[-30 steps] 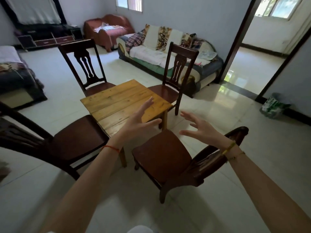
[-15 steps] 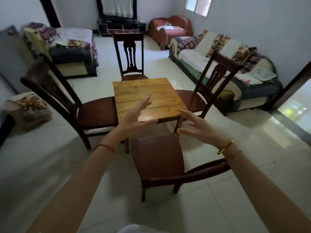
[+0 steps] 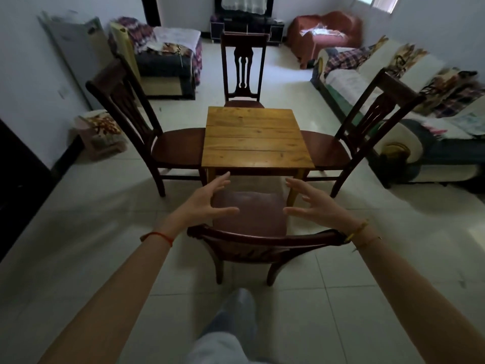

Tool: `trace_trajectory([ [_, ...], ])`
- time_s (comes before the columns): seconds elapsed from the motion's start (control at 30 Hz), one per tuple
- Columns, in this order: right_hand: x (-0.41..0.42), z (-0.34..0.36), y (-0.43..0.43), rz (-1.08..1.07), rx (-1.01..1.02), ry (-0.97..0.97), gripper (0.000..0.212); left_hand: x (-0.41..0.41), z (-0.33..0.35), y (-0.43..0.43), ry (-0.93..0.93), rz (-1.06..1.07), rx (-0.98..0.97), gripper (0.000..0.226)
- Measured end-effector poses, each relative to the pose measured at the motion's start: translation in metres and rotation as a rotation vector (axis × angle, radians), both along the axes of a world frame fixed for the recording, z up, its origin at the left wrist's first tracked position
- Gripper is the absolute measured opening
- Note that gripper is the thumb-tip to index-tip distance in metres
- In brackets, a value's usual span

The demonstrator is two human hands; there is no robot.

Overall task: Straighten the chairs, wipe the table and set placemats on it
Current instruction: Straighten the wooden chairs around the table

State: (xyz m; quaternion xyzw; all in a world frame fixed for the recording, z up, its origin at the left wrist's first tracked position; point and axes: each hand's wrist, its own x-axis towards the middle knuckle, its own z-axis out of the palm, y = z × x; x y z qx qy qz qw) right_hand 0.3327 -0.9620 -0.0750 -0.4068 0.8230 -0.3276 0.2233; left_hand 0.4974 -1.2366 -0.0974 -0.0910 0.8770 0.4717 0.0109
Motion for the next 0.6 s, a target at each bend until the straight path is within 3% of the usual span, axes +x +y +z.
trace_trajectory([
  [0.4,-0.022,-0.071,0.024,0.138,0.420,0.039,0.120,-0.010,-0.054,0.003,-0.275,-0.108,-0.190,0.122],
  [0.6,-0.026,-0.098,0.021,0.266,0.629,0.146,0.103,-0.020,-0.068,0.000,-0.403,-0.196,-0.339,0.109],
])
